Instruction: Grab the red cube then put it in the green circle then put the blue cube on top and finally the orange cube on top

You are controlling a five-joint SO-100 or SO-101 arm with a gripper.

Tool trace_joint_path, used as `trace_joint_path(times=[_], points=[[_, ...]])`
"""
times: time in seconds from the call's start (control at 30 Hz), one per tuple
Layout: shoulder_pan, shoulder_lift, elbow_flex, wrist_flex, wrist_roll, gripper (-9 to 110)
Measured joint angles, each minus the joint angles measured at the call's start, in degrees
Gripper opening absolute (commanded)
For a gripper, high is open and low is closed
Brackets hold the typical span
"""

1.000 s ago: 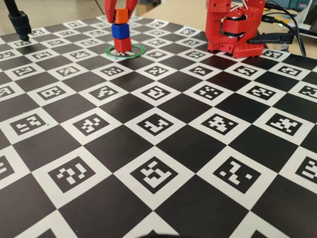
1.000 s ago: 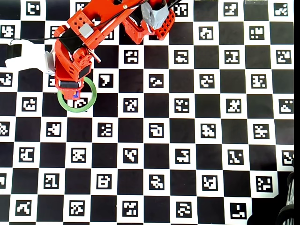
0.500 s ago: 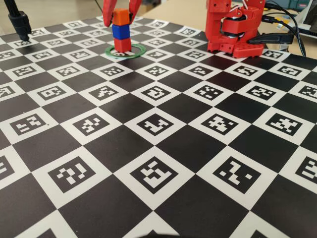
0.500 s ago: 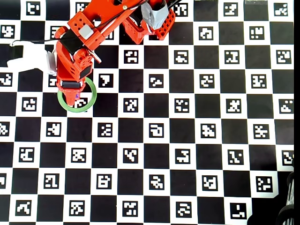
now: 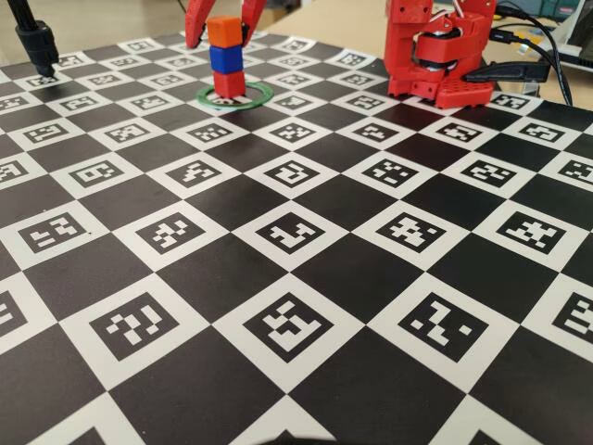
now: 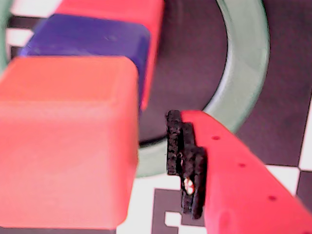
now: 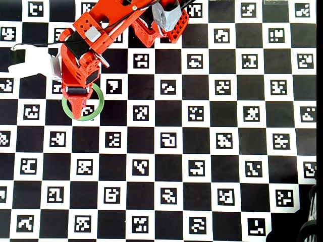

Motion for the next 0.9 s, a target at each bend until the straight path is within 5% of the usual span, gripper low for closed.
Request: trace_joint_path(times=[0.6,0.9], points=[[0.0,11.3,-4.4,10.3,0.6,37],[0.0,16.3,-5.7,12.3,1.8,15]])
